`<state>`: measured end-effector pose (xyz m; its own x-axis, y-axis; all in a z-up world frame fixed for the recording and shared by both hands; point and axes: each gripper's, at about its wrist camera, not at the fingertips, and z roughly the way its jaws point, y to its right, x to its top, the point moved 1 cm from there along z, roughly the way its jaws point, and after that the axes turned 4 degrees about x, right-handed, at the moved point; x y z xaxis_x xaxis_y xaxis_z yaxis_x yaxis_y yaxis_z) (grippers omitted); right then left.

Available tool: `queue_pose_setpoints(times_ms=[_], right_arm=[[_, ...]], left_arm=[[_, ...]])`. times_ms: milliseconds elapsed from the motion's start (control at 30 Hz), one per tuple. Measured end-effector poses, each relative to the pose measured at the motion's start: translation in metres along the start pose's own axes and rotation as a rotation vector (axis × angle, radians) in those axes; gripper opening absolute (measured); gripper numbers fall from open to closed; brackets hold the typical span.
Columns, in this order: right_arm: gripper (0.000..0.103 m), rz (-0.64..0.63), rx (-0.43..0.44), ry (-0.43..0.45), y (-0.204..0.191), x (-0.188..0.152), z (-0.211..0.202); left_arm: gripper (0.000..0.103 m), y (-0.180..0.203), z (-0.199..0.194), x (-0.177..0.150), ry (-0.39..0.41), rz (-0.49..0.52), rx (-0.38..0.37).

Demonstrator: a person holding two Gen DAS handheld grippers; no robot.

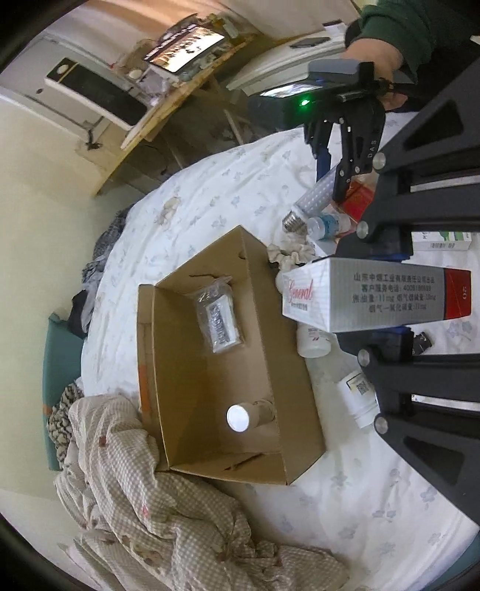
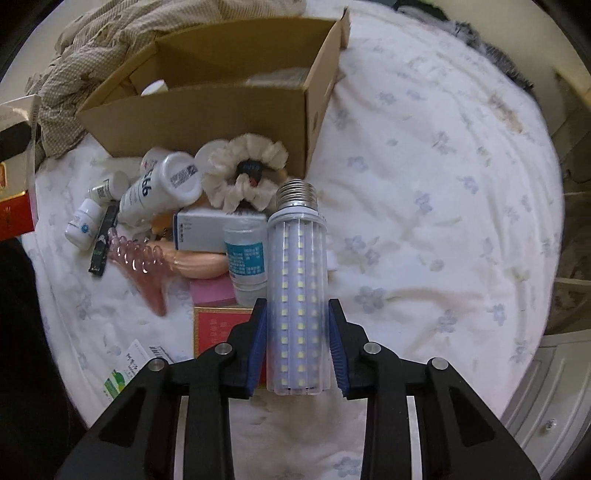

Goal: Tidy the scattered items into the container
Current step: 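Carry the medicine box into the box while the right gripper grasps the LED bulb, then lower the LED bulb into the box and open the right gripper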

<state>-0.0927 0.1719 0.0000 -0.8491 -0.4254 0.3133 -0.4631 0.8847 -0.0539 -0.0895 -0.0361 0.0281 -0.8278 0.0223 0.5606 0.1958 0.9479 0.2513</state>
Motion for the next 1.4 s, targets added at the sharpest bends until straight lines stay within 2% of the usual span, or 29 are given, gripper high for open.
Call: queue_pose_setpoints(times_ms=[100, 200, 367, 500, 633, 733, 867, 1100, 1167, 1233, 1267, 1400], right_arm=[[0.033, 0.030, -0.012, 0.057, 0.008, 0.000, -0.017], [0.033, 0.092, 0.026, 0.118, 0.021, 0.002, -0.035], [0.033, 0.205, 0.178, 0.281, 0.037, 0.007, -0.066], [0.033, 0.238, 0.237, 0.365, 0.036, 0.012, -0.080], [0.033, 0.245, 0.243, 0.383, 0.039, 0.014, -0.079], [0.033, 0.250, 0.255, 0.399, 0.042, 0.015, -0.071], [0.033, 0.217, 0.260, 0.407, 0.040, 0.015, -0.071], [0.033, 0.160, 0.263, 0.365, 0.023, 0.021, -0.057], [0.033, 0.150, 0.260, 0.350, 0.018, 0.021, -0.054], [0.033, 0.140, 0.259, 0.336, 0.015, 0.021, -0.051], [0.033, 0.134, 0.257, 0.329, 0.013, 0.022, -0.049], [0.033, 0.125, 0.252, 0.326, 0.007, 0.030, -0.049]], left_arm=[[0.023, -0.012, -0.006, 0.004, 0.026, -0.051, -0.005], [0.023, -0.031, -0.017, 0.008, 0.070, -0.124, -0.015], [0.023, -0.055, -0.017, 0.038, 0.116, -0.171, 0.041], [0.023, -0.068, 0.002, 0.075, 0.150, -0.200, 0.073], [0.023, -0.078, 0.034, 0.103, 0.162, -0.206, 0.121], [0.023, -0.088, 0.060, 0.108, 0.150, -0.212, 0.147], [0.023, -0.102, 0.089, 0.103, 0.063, -0.226, 0.202], [0.024, -0.113, 0.093, 0.100, 0.030, -0.258, 0.237], [0.032, -0.113, 0.090, 0.101, 0.033, -0.258, 0.260], [0.057, -0.115, 0.084, 0.102, 0.048, -0.266, 0.263], [0.063, -0.116, 0.081, 0.102, 0.056, -0.275, 0.259], [0.065, -0.119, 0.068, 0.101, 0.081, -0.290, 0.238]])
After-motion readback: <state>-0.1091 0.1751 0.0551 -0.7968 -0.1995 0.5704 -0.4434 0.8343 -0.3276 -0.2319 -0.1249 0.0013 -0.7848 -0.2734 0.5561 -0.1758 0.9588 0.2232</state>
